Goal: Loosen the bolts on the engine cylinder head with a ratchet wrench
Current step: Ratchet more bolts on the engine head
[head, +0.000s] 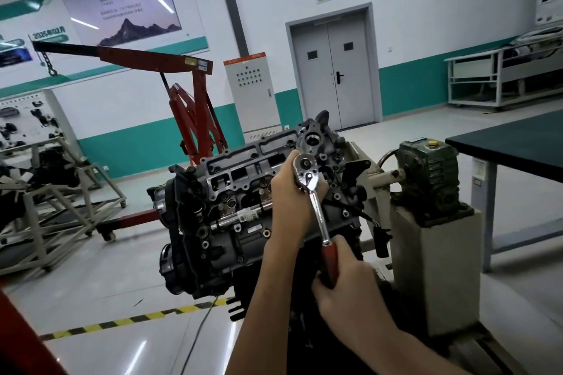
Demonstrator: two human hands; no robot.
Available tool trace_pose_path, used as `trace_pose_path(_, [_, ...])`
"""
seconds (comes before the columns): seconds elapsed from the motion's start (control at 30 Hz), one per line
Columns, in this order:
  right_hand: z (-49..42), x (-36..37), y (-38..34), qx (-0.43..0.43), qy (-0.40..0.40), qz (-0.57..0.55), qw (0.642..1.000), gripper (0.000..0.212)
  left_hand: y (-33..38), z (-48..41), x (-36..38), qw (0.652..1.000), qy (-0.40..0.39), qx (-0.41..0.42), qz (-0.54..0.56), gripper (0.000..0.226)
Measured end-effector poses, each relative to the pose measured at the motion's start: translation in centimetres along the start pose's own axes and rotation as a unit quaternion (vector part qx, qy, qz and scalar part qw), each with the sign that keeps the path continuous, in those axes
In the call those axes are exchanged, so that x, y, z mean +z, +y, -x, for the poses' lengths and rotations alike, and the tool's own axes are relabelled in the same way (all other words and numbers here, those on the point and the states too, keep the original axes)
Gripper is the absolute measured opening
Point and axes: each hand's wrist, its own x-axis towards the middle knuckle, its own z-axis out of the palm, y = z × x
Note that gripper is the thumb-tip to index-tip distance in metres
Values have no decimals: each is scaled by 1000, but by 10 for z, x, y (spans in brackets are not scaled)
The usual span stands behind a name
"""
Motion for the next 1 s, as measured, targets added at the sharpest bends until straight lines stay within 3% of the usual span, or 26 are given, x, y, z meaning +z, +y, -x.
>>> trace_pose_path(0.1, [-4,-5,3,-11,-23,13,1000,32,-3,0,0,999,20,-30,15,35])
trace_pose_path(0.2, [-26,-54,19,-75,-61,132,987,31,-3,-2,0,999,12,-47,24,43])
trace_pose_path(0.33, [-82,-129,19,-194,-85,339,917,25,-2,-3,-3,999,-8,-42,33,28])
trace_pose_path(0.47, [-110,-151,0,-259,-46,401,878,16,1,-4,-9,998,-33,-49,13,30])
trace_pose_path(0.57, [-90,-132,15,-201,-48,362,909,23,0,-3,-12,998,-49,-30,1,30])
trace_pose_path(0.7, [-32,-67,18,-79,-57,158,983,37,0,-3,-8,1000,-24,12,-16,24])
trace_pose_path(0.83, [-5,-6,2,-10,-3,18,1000,31,1,-1,-2,1000,-12,-19,5,35])
trace_pose_path(0.93, [-9,-19,5,-23,-28,42,998,32,-1,-1,-2,1000,-12,-22,6,41])
trace_pose_path(1.0, [-23,-51,14,-62,-48,120,990,33,-4,-2,-1,1000,-9,-22,4,33])
